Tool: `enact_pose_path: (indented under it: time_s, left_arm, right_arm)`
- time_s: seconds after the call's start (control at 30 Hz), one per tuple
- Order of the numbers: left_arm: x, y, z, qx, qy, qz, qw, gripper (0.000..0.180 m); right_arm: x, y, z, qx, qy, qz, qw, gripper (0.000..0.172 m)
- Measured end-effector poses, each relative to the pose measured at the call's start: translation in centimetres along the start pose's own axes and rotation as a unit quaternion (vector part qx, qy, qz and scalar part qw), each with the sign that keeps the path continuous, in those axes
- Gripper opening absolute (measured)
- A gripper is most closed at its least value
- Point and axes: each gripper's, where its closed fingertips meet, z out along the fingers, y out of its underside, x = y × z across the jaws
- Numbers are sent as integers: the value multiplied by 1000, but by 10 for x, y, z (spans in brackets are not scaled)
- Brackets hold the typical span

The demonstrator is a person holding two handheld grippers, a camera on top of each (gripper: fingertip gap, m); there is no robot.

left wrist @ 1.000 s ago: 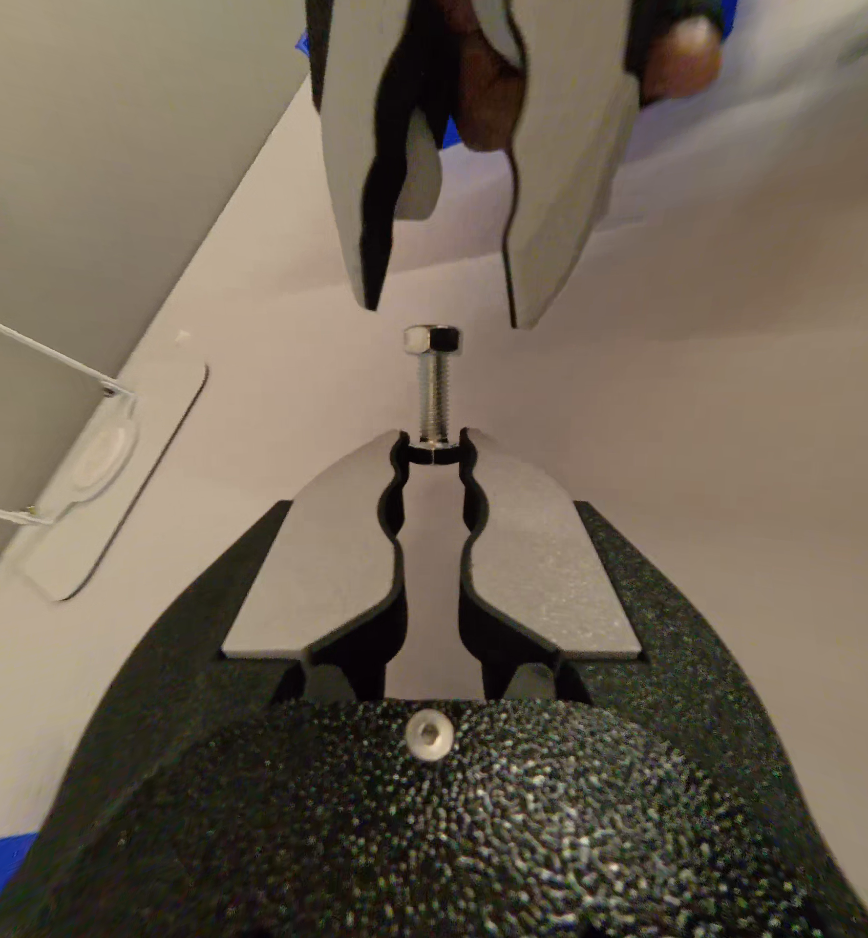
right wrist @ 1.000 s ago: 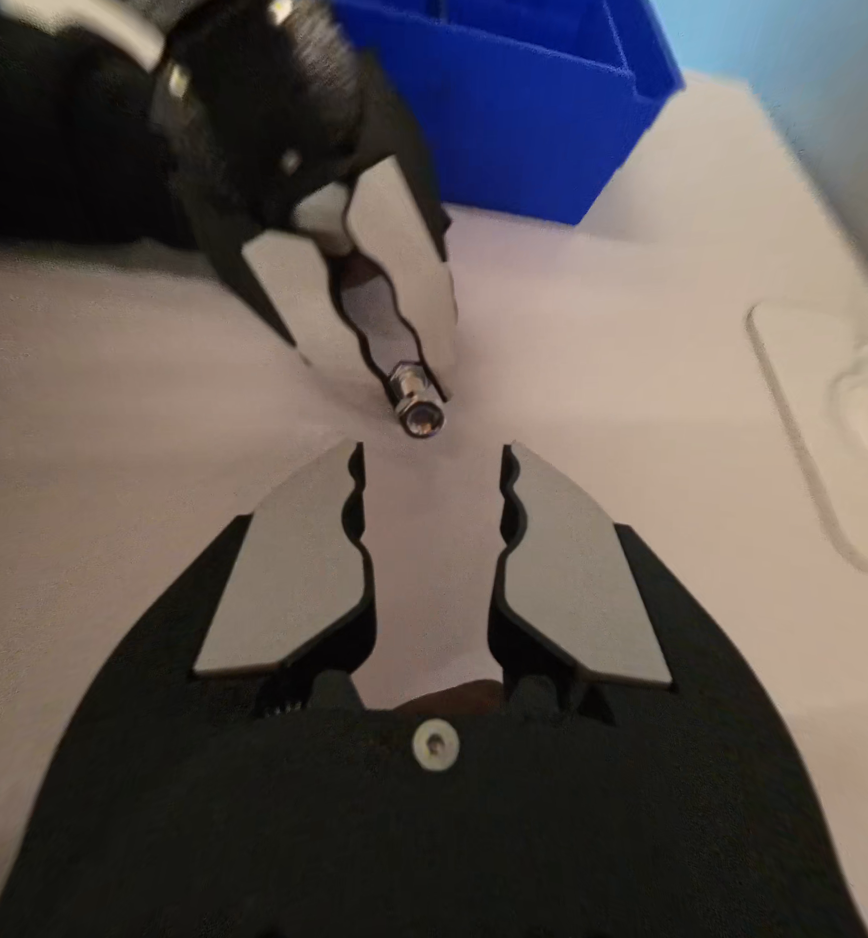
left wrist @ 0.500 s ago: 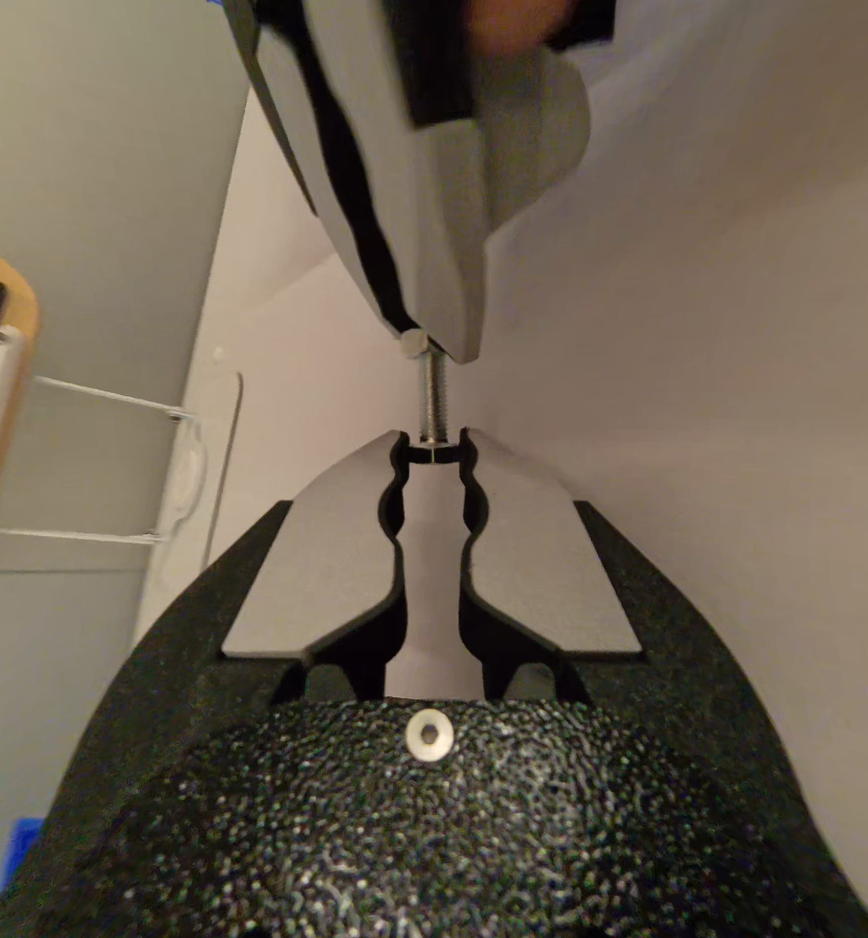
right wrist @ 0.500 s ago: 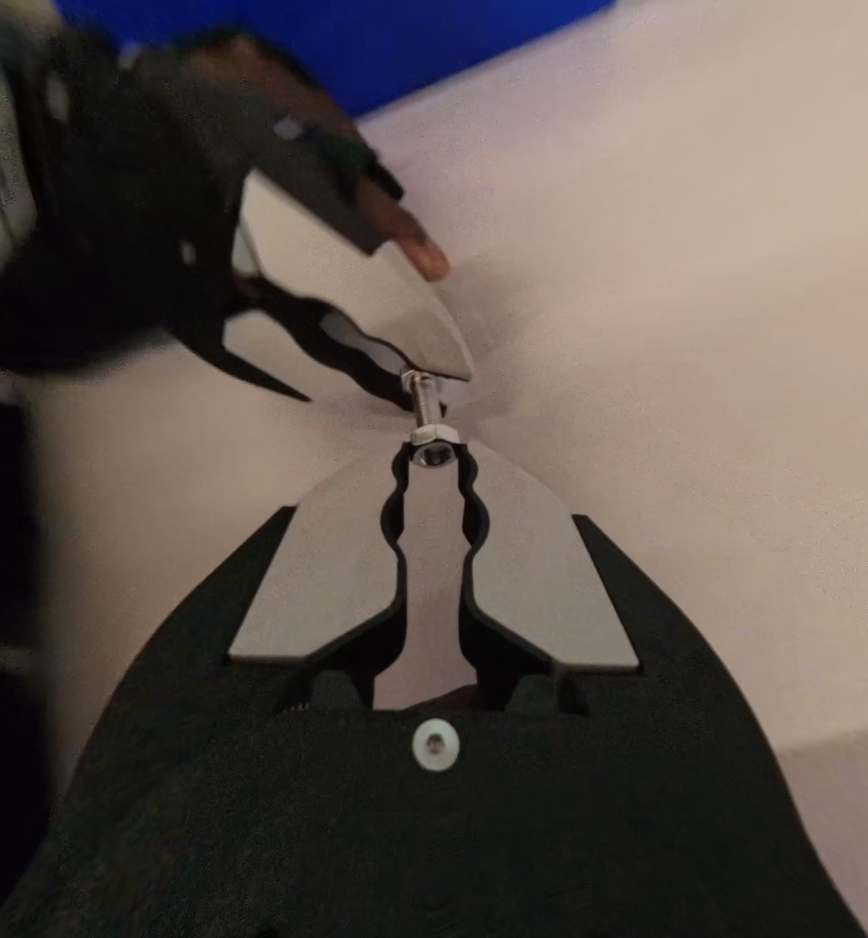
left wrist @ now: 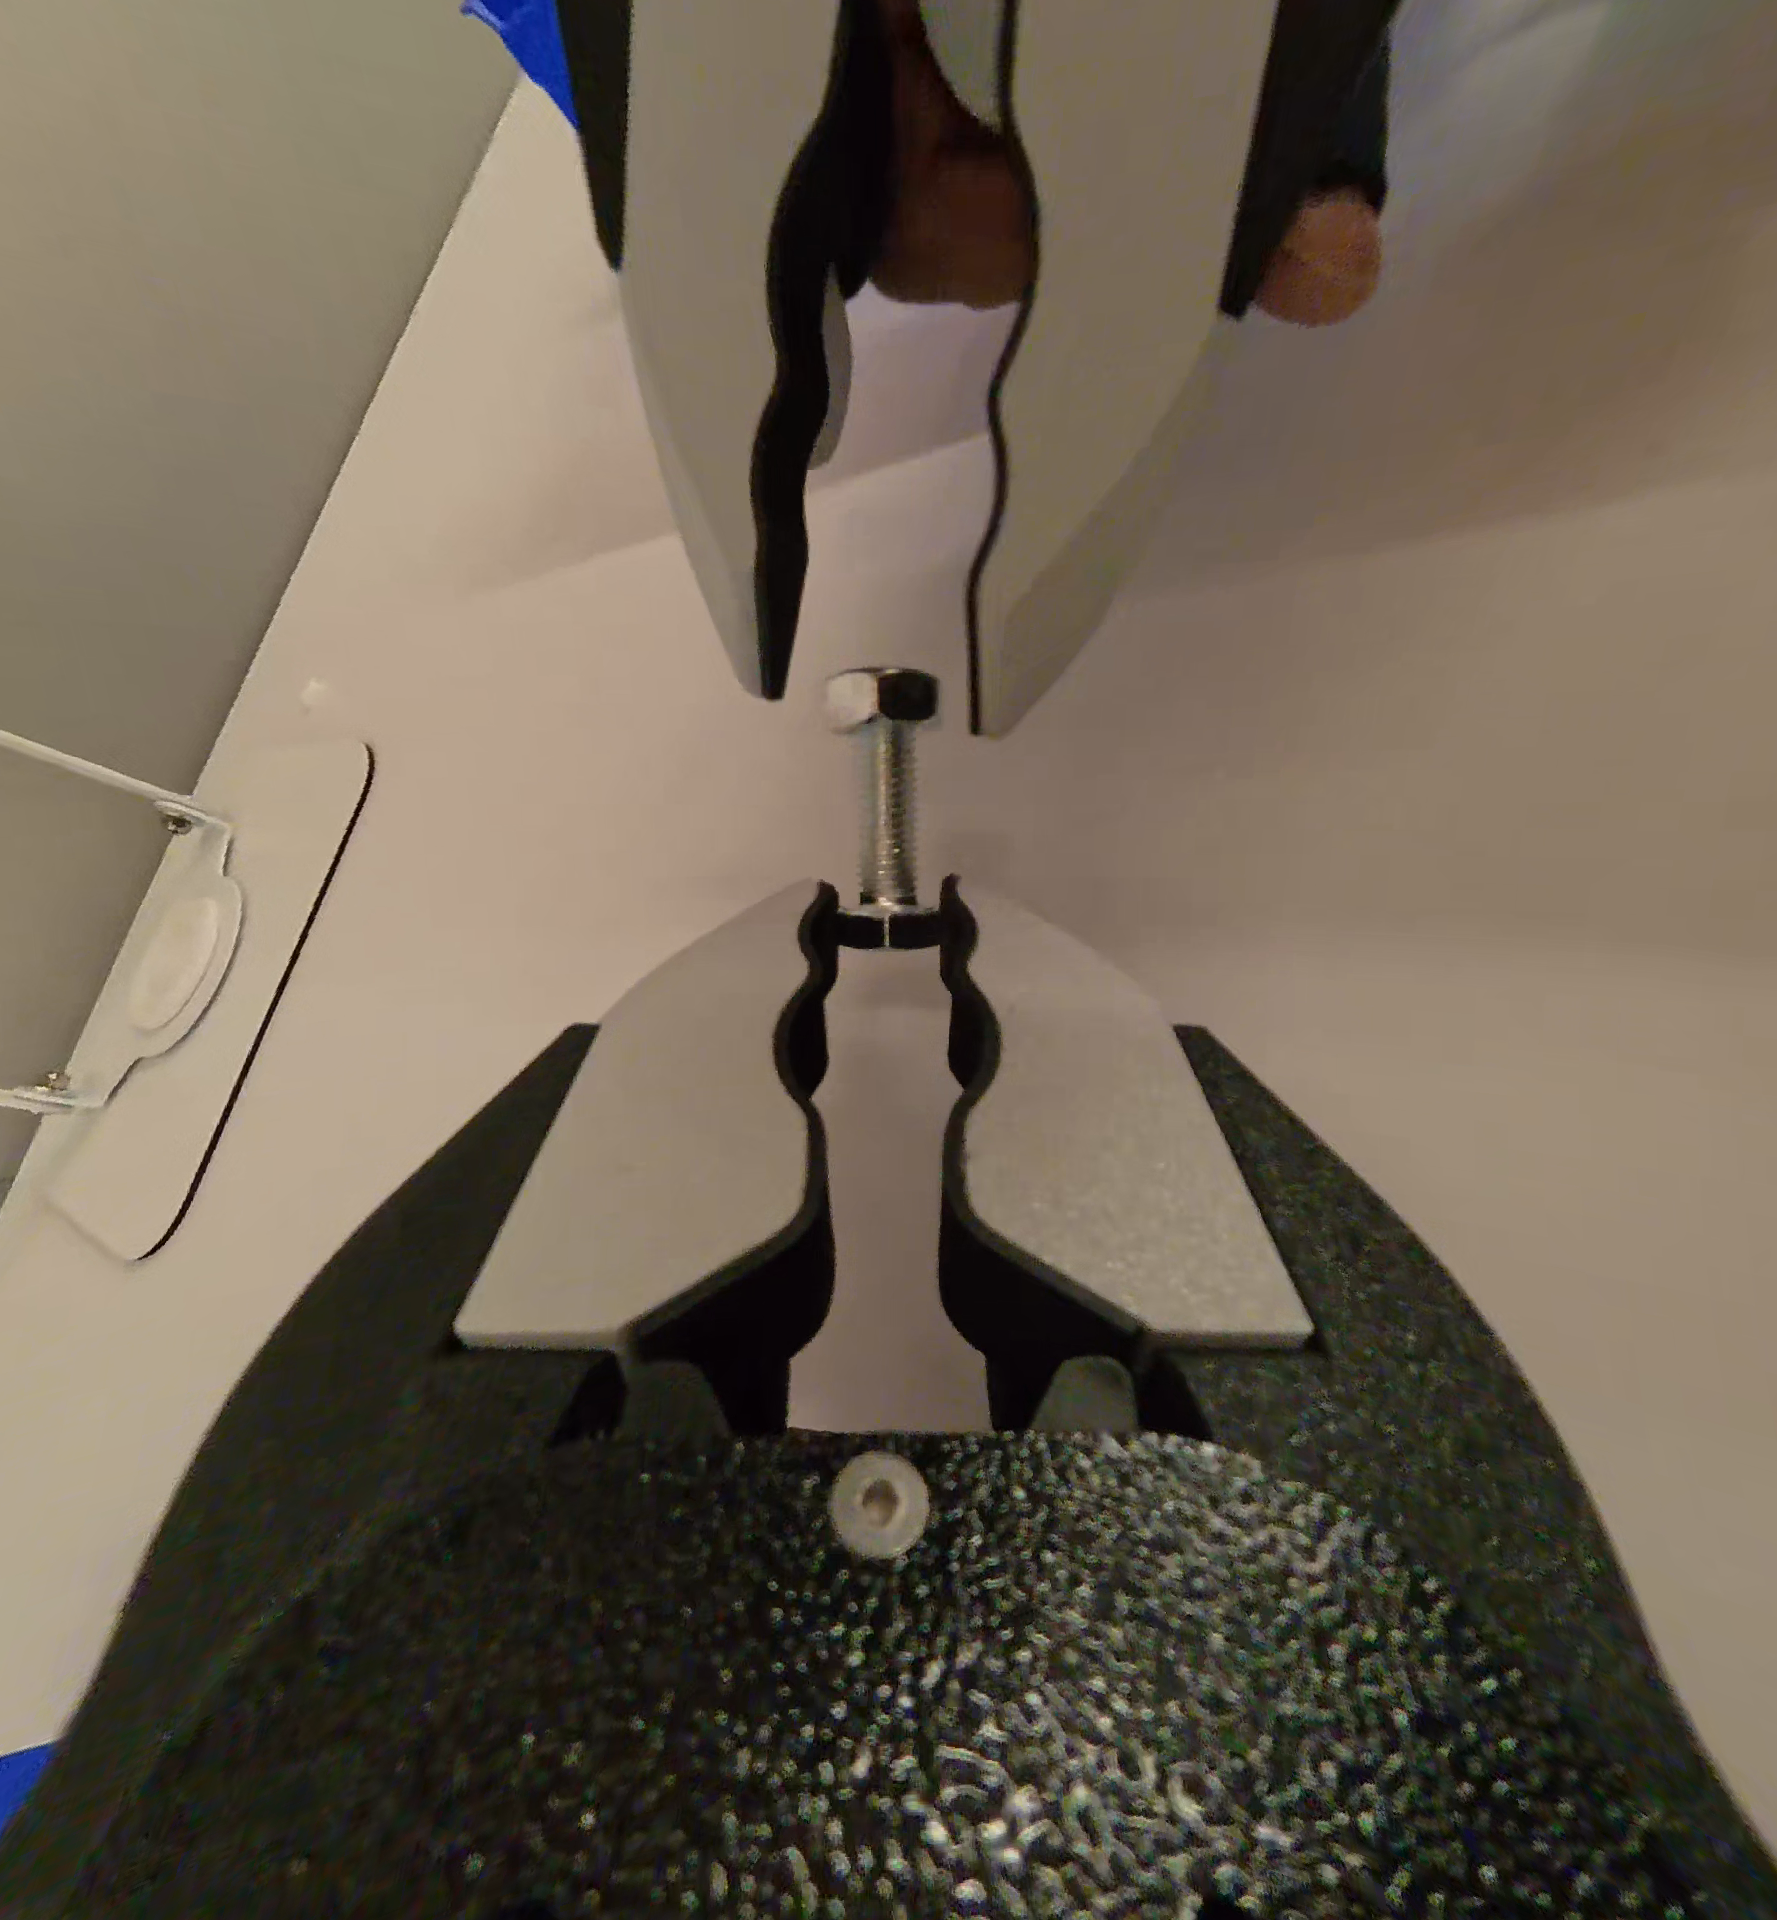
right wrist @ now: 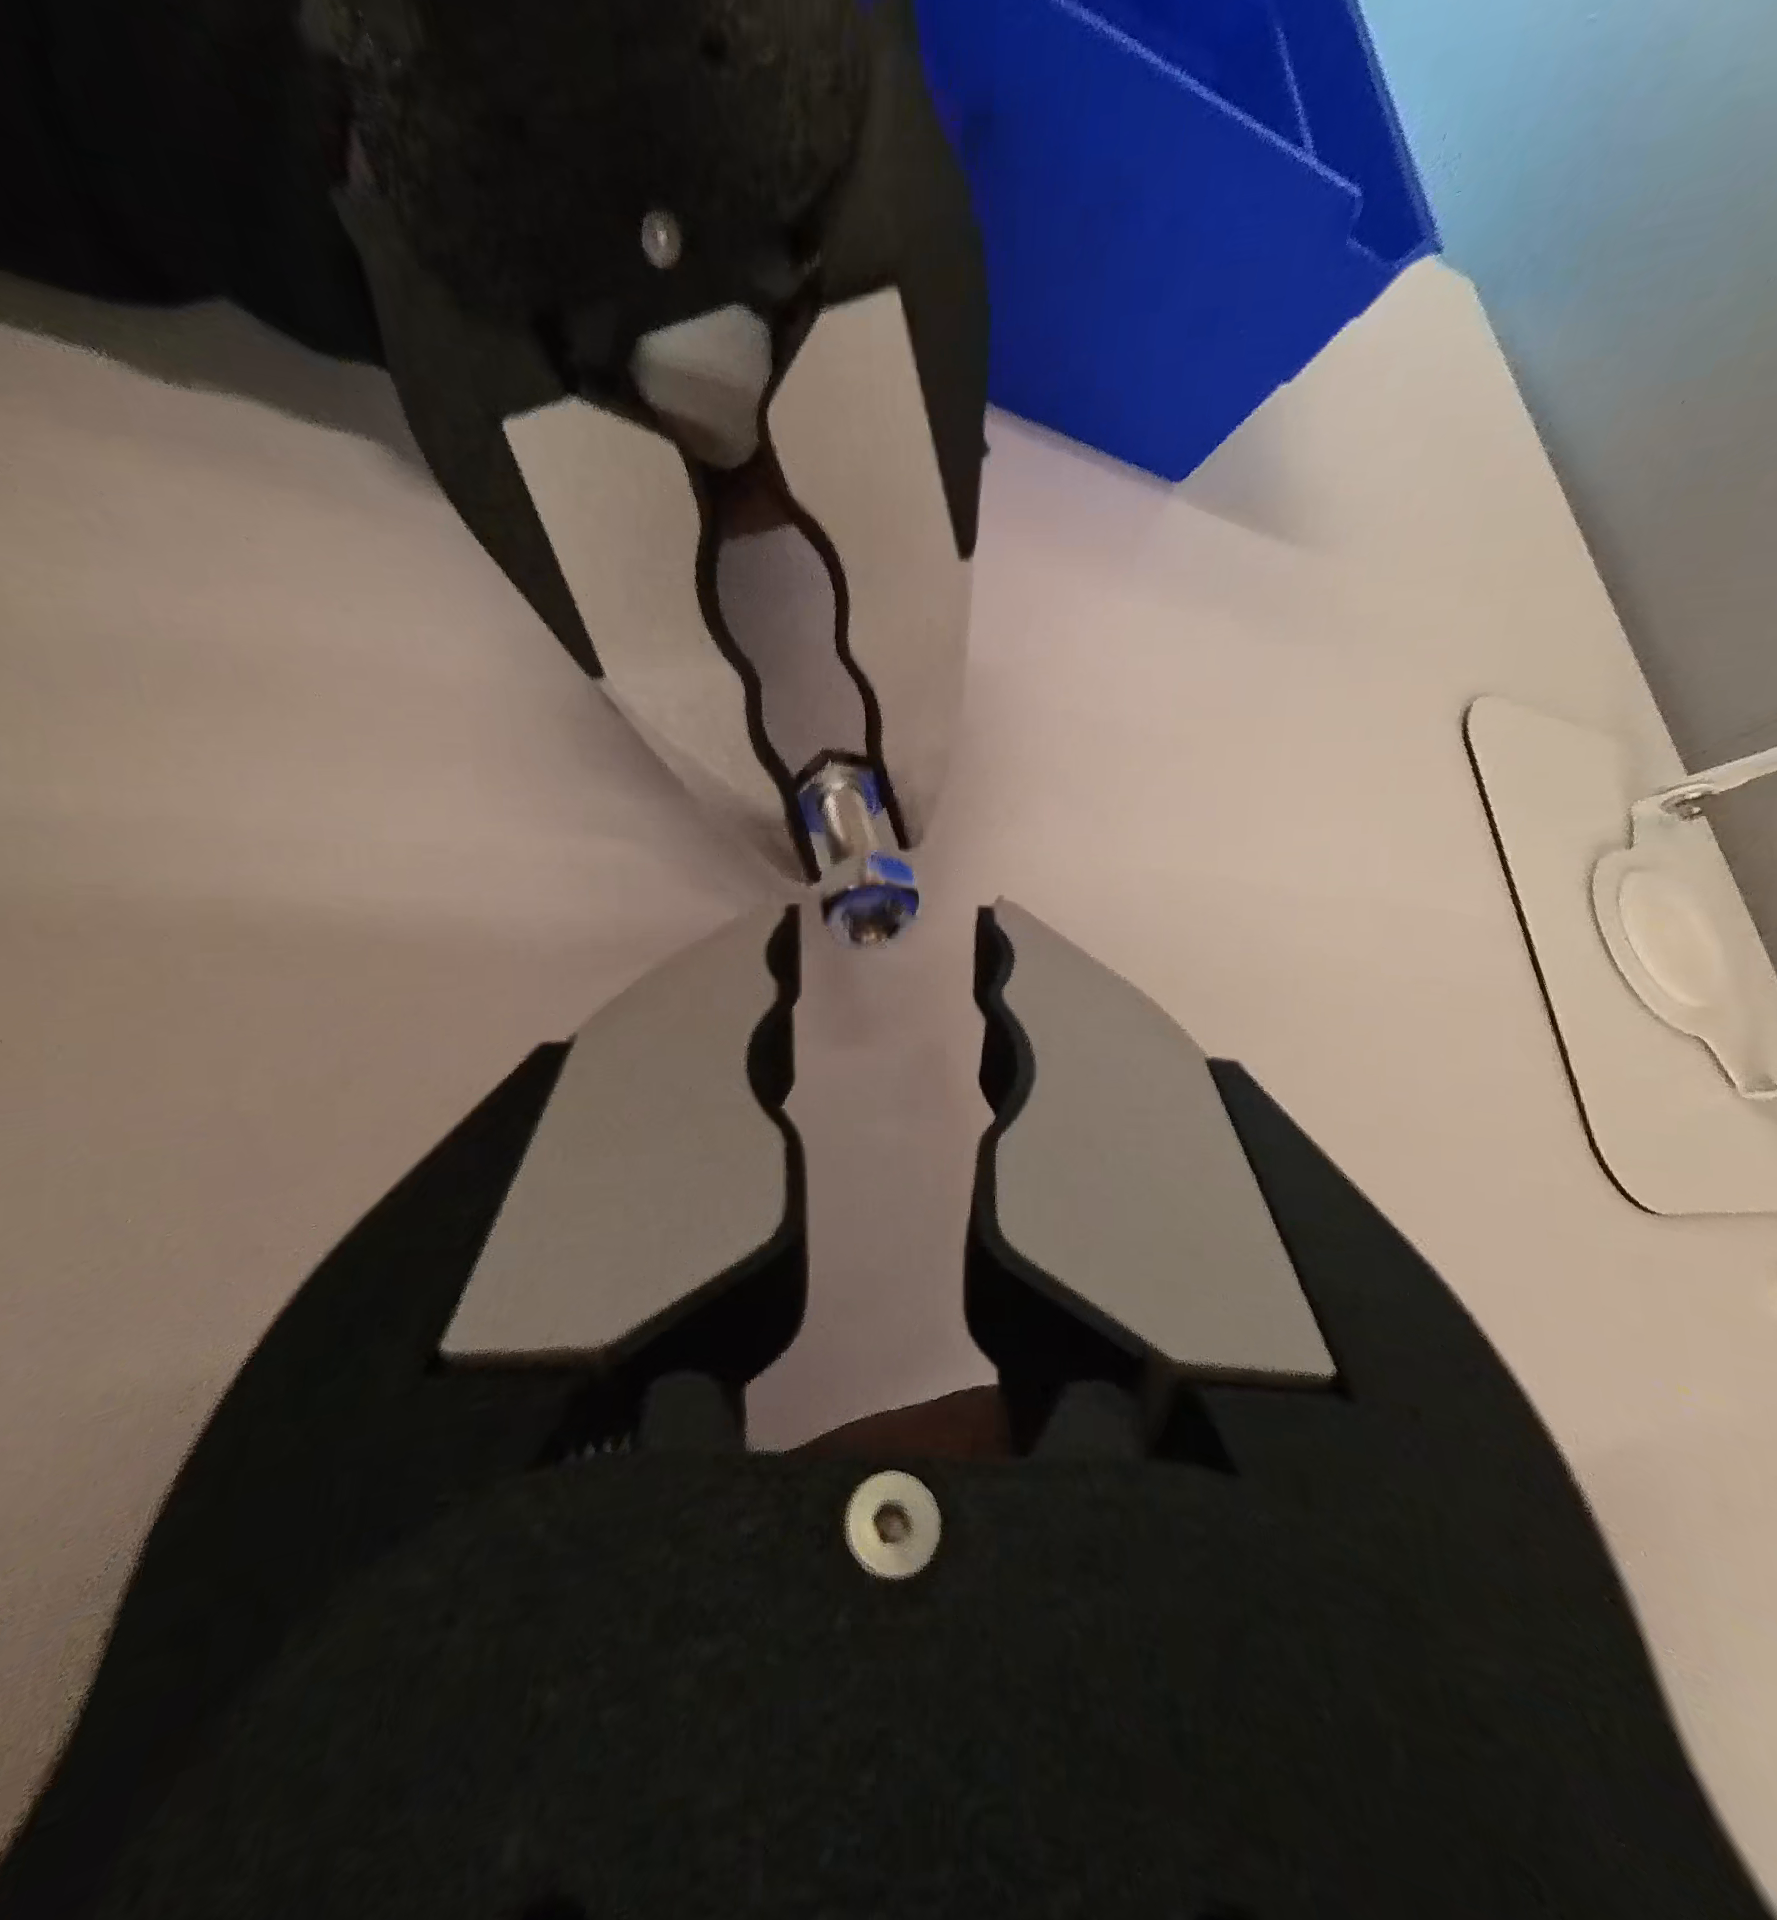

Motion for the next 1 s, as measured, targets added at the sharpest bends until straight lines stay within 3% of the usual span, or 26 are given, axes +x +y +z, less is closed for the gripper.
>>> enact_pose_path:
  time_s: [0.13, 0.2, 0.27, 0.3, 0.33, 0.4, 0.43, 0.57, 0.63, 0.73, 0.9, 0.97, 1.0]
  left_arm:
    - [2, 5, 3, -19, -1, 22, 1000, 18]
    - [2, 8, 4, -34, -17, 55, 998, 18]
    - [0, 10, 5, -51, -42, 108, 992, 18]
    - [-1, 10, 4, -55, -52, 128, 989, 18]
    - [-2, 8, 3, -51, -58, 134, 988, 18]
    - [-3, 4, 0, -37, -51, 114, 992, 18]
    - [-4, 3, -1, -32, -49, 99, 993, 18]
    - [-8, 3, -4, -11, -26, 21, 999, 18]
    - [-8, 2, -5, -1, -14, -3, 1000, 18]
    - [-4, -2, -6, 14, 5, -17, 1000, 18]
    - [-1, -1, -3, 3, 0, 13, 1000, 18]
    - [-1, 4, -1, -18, -16, 49, 998, 18]
    - [-2, 6, 0, -29, -28, 70, 997, 18]
  right_arm:
    - [-6, 5, 6, -20, -25, 42, 999, 18]
    - [-8, 10, 8, -37, -57, 147, 987, 17]
    - [-11, 11, 8, -40, -113, 329, 937, 17]
    - [-11, 10, 7, -30, -141, 396, 907, 17]
    - [-10, 8, 6, -13, -158, 418, 895, 17]
    - [-4, 3, 2, 21, -159, 400, 902, 24]
    - [2, 1, 0, 31, -141, 370, 918, 36]
    - [12, -4, -12, 54, -42, 149, 987, 43]
    - [8, -2, -12, 39, -20, 61, 997, 42]
    - [0, -2, -8, 30, -6, -2, 1000, 40]
    - [-7, 1, 2, 10, -20, 30, 999, 18]
    - [-9, 7, 6, -12, -65, 158, 985, 18]
    - [-11, 8, 7, -15, -94, 248, 964, 17]
